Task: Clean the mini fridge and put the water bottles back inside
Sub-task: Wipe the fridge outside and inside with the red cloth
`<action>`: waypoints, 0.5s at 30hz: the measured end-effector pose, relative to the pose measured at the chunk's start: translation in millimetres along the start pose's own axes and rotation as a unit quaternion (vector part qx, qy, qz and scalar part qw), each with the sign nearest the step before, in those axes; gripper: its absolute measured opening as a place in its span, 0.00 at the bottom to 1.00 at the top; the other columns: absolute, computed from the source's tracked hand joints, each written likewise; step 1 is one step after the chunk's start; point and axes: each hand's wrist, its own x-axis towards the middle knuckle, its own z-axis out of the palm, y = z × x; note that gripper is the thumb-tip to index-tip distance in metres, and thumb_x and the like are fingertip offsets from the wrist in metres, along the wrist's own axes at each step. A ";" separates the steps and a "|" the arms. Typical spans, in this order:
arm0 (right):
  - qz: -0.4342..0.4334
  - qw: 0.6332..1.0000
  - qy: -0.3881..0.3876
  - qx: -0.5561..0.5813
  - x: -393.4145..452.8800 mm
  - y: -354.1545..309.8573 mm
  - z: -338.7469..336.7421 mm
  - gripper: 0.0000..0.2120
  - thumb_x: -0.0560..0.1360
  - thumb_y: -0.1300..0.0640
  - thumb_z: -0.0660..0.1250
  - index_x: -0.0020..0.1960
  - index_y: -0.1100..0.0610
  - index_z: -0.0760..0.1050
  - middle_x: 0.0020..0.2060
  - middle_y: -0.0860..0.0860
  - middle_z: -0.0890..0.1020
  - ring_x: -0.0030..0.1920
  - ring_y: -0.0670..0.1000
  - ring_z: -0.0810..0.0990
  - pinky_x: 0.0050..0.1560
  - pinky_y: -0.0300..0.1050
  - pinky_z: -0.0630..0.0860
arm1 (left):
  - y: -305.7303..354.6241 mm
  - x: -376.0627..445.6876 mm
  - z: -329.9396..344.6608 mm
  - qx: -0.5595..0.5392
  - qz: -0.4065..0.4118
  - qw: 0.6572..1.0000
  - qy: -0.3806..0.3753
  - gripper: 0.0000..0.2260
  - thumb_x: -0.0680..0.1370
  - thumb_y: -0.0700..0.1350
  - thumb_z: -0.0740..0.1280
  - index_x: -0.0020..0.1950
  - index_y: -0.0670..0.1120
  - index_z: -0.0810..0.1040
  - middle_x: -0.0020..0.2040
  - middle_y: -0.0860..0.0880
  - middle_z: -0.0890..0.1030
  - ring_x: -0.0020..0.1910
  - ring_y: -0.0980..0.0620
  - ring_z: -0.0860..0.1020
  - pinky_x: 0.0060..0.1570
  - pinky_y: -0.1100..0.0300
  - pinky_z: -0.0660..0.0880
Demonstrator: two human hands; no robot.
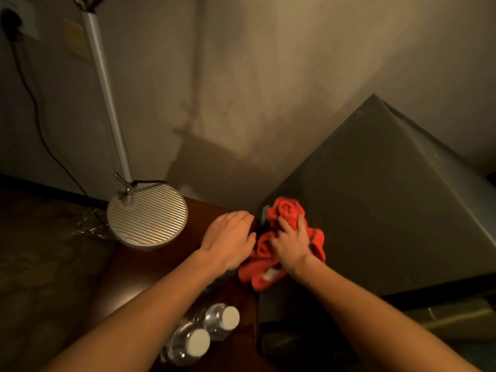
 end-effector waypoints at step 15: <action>0.094 0.991 0.056 -0.075 -162.1 5.9 -68.4 0.18 0.81 0.55 0.54 0.70 0.56 0.70 0.68 0.54 0.73 0.77 0.61 0.49 0.67 0.77 0.49 | 73.1 -41.7 -49.0 -0.051 0.092 0.993 -0.043 0.18 0.79 0.51 0.62 0.68 0.47 0.72 0.66 0.49 0.76 0.65 0.50 0.73 0.65 0.58 0.66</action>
